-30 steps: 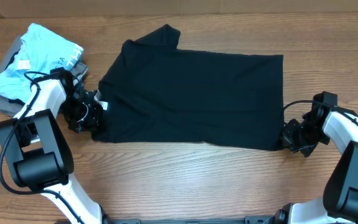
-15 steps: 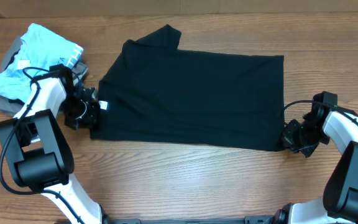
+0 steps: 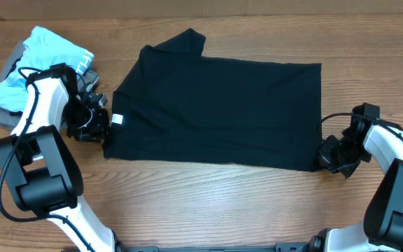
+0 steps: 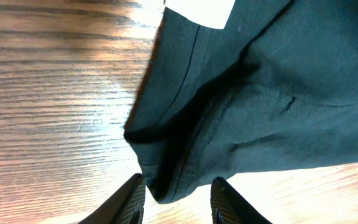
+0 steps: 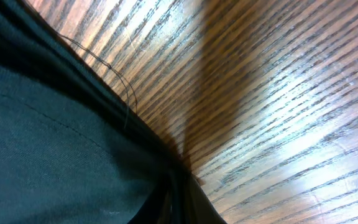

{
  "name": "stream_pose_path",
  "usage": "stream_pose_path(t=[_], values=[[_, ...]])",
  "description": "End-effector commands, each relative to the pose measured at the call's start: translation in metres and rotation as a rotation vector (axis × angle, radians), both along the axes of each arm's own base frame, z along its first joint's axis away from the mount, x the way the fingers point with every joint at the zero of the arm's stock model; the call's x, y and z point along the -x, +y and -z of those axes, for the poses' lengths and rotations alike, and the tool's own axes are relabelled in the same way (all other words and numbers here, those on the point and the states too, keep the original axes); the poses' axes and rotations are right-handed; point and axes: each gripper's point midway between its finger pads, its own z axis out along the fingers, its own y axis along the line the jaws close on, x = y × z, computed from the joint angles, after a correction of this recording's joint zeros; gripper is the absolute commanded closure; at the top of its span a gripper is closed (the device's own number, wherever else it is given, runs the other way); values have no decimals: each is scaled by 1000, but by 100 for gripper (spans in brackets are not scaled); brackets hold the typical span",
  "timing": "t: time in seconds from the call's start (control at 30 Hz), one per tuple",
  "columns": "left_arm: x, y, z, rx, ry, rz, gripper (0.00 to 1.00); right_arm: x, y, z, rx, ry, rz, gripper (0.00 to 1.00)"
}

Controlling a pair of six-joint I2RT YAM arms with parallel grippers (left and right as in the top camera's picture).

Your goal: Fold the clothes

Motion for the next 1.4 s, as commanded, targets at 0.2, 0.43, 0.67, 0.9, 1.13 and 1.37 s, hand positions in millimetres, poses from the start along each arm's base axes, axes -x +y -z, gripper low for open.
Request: stream_pose_path(t=[0.2,0.43,0.67,0.9,1.13,1.37], values=[[13,-6,29,12,-23,-13,96,5,-14,2,70,30,12,91],[-10,2,33,-27,-117,-15,96,6,-14,2,70,31,12,91],[-13,20,19,-125,-90,-46,95,11,-17,2,91,55,9,91],[-13,33,-14,-193,-38,-93,80,14,-15,2,82,66,10,80],[-20,35,-49,-201,-43,-107,72,4,-18,-23,89,27,38,62],[-35,12,-113,-72,-176,-99,71,-35,-22,-107,106,-185,57,53]])
